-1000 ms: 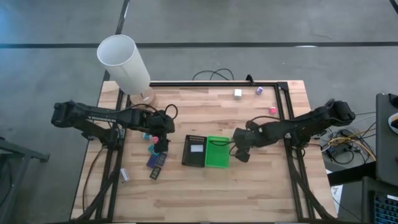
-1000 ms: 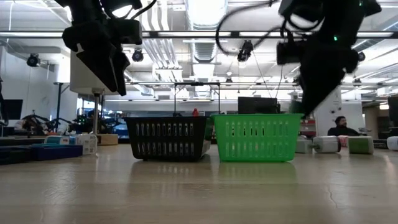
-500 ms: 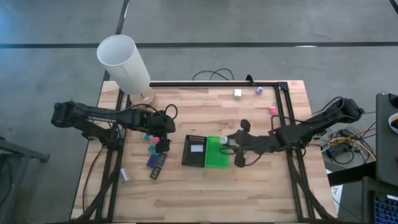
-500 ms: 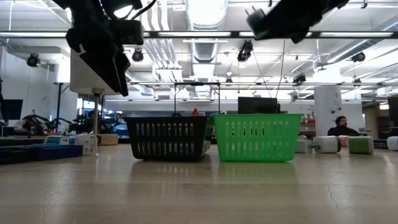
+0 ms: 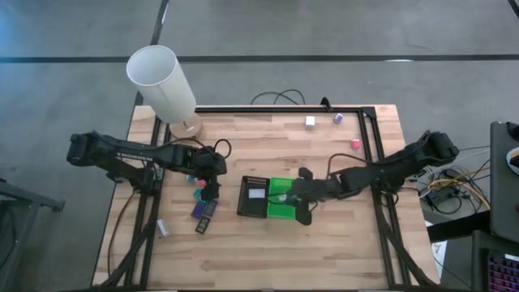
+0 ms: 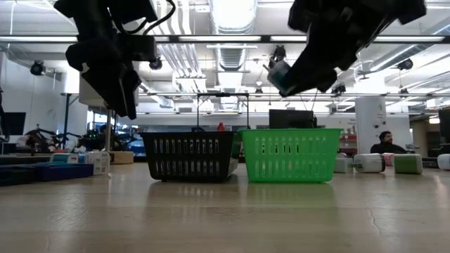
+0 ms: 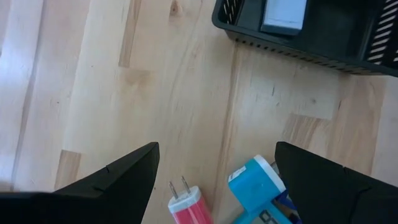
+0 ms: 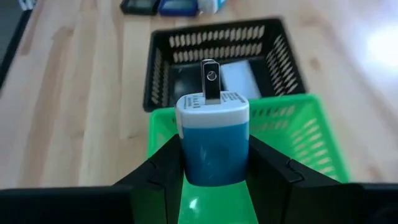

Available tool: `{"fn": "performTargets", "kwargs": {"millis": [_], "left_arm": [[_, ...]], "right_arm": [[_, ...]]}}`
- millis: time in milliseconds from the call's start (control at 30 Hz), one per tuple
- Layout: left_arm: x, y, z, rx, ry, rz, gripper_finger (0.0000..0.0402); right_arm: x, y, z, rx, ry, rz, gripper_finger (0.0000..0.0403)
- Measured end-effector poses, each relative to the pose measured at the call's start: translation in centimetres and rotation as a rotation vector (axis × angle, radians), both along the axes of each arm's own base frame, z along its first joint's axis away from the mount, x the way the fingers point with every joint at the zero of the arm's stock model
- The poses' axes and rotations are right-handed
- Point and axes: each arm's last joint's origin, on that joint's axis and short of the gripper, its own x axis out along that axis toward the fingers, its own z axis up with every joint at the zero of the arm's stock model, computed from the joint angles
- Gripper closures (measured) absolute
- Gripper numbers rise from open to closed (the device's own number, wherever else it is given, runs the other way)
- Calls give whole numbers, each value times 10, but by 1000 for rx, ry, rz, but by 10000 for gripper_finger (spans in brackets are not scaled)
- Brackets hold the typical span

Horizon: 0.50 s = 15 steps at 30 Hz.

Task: Pick & Place Office items
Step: Put the right blue charger adapter into the green basket

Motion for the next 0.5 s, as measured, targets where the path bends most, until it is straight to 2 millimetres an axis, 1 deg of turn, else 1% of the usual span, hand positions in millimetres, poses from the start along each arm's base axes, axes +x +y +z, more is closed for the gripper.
{"fn": "performTargets", "kwargs": {"millis": [100, 200, 333, 500], "left_arm": [[0, 0, 0, 6, 0, 0, 74], [0, 0, 0, 8, 0, -1, 74], [0, 0, 0, 8, 4, -1, 74], [0, 0, 0, 8, 6, -1, 74]], "right_arm": [[6, -9, -4, 66, 77, -15, 275], [9, -19, -7, 87, 192, -66, 275], [17, -30, -1, 133, 313, -105, 275], [32, -40, 8, 178, 426, -112, 275]]}}
